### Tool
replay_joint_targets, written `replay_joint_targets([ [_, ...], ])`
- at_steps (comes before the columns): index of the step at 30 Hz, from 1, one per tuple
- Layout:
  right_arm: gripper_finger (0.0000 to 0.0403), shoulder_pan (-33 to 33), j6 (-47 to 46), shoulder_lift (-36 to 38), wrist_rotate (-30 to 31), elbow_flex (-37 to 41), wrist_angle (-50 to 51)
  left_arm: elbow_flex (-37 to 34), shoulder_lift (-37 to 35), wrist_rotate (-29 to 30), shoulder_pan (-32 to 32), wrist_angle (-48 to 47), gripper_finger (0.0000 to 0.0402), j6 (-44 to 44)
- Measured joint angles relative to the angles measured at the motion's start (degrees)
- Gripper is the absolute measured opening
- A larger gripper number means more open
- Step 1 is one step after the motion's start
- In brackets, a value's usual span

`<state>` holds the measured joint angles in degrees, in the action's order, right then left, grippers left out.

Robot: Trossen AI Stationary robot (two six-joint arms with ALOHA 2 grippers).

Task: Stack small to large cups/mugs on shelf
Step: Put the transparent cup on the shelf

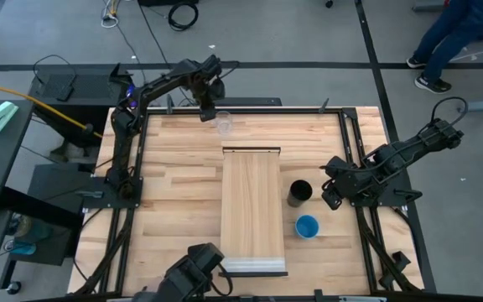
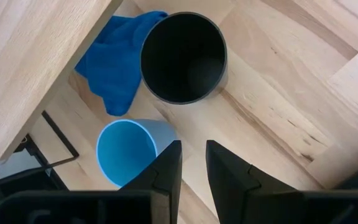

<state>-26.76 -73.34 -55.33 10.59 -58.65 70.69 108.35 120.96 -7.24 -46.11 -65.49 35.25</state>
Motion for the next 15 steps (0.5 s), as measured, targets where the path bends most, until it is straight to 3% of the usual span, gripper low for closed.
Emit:
replay_joint_targets([
  [6, 0.0080, 0.0, -0.5, 0.0, -0.1, 0.0, 0.0, 0.0, 0.1, 0.0, 0.0, 2.4, 0.0056, 4.6],
  [11, 0.0080, 0.0, -1.5, 0.0, -0.1, 0.0, 0.0, 0.0, 0.1, 0.1, -0.4, 4.9, 0.0061, -1.5],
  [15, 0.0080, 0.0, -1.5, 0.0, -0.1, 0.0, 0.0, 0.0, 0.1, -0.5, -0.7, 4.1, 0.0058, -1.5],
])
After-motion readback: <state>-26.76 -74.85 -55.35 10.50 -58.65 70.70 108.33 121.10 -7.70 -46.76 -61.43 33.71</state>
